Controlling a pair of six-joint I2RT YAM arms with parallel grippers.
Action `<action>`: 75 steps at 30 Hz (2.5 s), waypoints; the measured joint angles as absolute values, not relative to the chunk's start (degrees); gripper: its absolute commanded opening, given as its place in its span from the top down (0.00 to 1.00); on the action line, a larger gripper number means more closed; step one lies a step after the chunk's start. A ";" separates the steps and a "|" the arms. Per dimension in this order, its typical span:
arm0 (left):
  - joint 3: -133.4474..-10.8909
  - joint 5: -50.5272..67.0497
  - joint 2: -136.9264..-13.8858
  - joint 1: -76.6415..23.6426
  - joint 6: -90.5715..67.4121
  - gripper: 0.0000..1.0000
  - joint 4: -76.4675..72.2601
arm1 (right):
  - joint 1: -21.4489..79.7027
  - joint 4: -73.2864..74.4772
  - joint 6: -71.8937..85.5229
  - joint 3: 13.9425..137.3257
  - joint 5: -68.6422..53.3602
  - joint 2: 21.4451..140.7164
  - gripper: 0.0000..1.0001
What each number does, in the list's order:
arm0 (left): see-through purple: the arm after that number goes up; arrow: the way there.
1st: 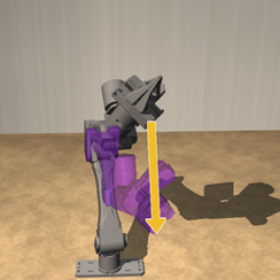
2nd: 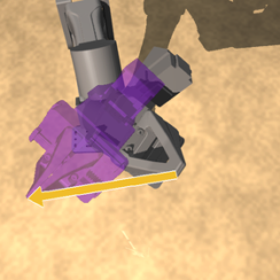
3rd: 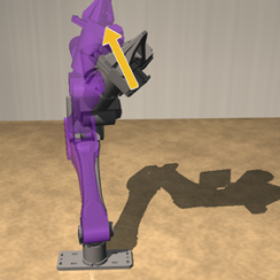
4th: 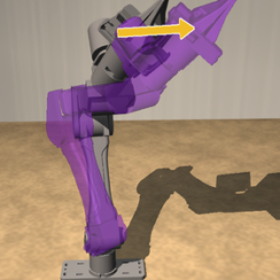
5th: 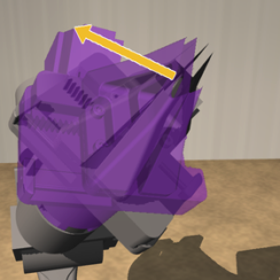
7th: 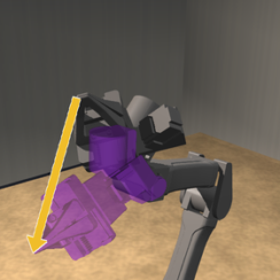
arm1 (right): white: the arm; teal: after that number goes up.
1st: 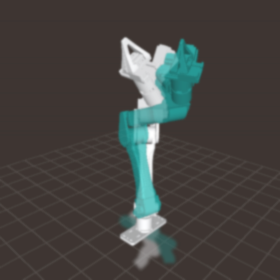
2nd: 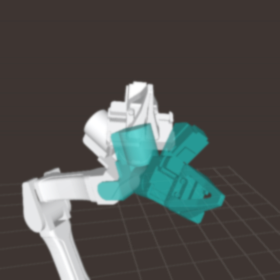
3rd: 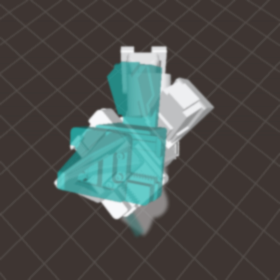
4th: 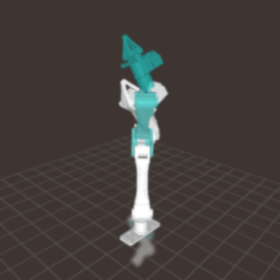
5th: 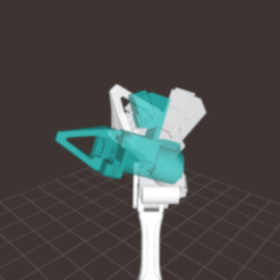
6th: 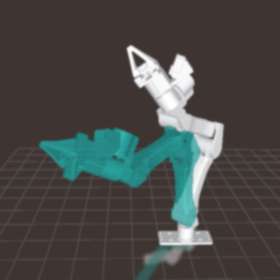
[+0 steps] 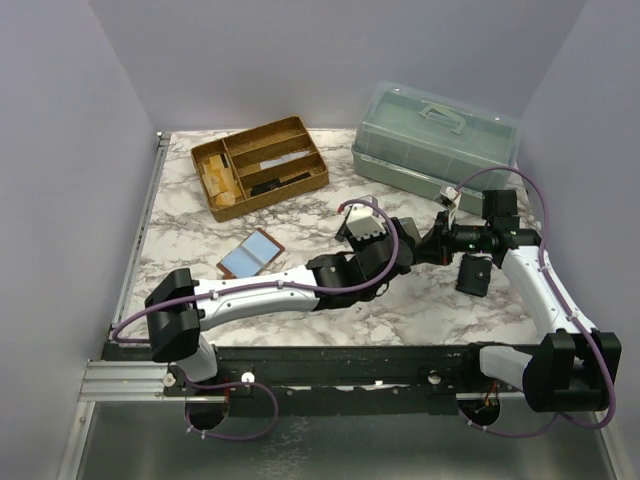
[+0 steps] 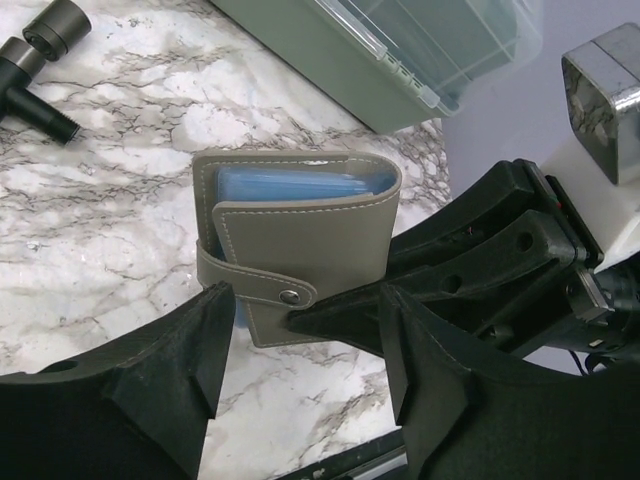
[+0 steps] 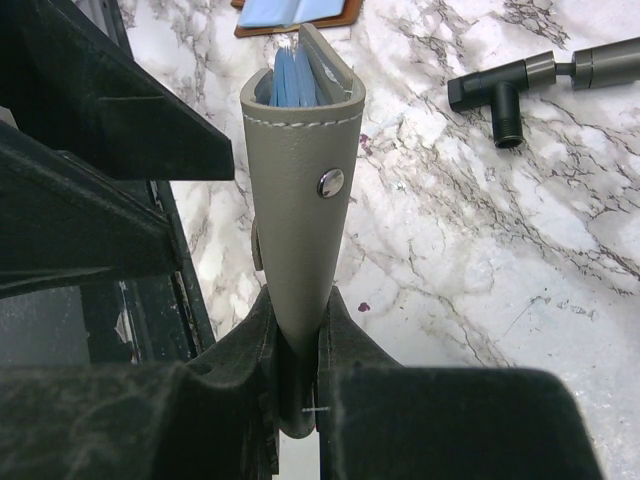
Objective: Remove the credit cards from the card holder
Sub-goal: Open the card holder at the center of the board.
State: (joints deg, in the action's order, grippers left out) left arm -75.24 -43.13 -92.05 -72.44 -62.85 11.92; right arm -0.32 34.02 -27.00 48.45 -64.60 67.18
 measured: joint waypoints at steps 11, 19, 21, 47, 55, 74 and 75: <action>-80.77 -43.13 -97.67 -71.13 -65.84 0.47 16.64 | -0.34 34.02 -27.00 48.45 -63.70 67.18 1.00; -85.06 -43.16 -99.88 -70.94 -69.01 0.54 23.05 | -0.36 34.04 -27.00 48.42 -63.40 67.18 1.00; -85.06 -43.16 -99.94 -70.94 -69.65 0.54 23.99 | -0.36 34.02 -27.00 48.42 -63.40 67.18 1.00; -78.39 -44.05 -99.18 -69.06 -70.46 1.00 26.48 | -0.32 33.74 -26.89 47.79 -62.13 66.57 1.00; -71.29 -44.38 -93.23 -68.55 -68.82 0.83 23.97 | -0.30 33.71 -26.92 47.62 -62.17 66.32 1.00; -24.21 -8.56 -55.90 -59.02 -40.05 0.04 -24.51 | -0.01 37.19 -33.69 47.62 -65.67 67.75 1.00; -23.94 -7.44 -55.42 -58.89 -39.31 0.03 -26.00 | -0.01 37.78 -34.46 47.62 -66.11 67.81 1.00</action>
State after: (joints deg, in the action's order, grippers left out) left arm -23.94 -7.44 -55.42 -58.89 -39.31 -26.00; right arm -0.01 37.78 -34.46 47.62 -66.11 67.81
